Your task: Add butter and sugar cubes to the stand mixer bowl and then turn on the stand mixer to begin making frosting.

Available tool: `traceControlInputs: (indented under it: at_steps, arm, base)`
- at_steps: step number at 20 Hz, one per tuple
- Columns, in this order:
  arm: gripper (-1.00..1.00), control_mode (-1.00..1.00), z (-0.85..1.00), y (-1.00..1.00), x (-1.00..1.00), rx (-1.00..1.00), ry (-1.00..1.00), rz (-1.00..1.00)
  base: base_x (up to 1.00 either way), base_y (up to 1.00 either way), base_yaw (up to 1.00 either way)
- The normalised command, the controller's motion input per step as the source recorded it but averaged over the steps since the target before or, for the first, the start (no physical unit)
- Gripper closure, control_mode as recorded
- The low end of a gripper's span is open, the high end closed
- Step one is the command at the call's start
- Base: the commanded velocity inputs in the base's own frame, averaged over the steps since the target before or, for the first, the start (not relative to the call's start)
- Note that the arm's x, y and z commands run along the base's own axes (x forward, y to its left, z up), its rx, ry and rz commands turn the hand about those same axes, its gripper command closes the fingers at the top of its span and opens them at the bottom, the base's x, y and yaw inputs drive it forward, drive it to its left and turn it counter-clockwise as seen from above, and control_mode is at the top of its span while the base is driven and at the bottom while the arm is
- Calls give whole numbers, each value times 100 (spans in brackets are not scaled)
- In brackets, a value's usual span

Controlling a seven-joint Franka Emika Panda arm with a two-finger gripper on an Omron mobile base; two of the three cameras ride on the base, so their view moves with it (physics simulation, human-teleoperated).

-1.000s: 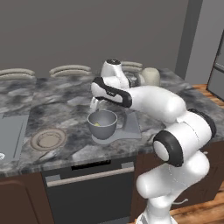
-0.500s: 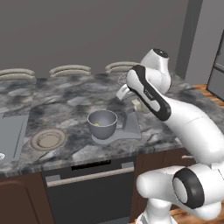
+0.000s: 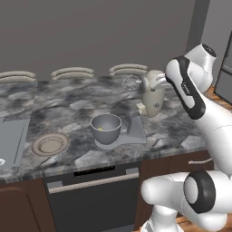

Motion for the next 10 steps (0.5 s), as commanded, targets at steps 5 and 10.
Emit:
traceControlInputs:
  at_steps: [5, 10]
  arm:
    - [-100, -100, 1, -93, 31, 15, 0, -12]
    - [-100, -100, 0, -58, 42, 15, 0, -7]
  base:
    - [0, 0, 0]
    - [0, 0, 0]
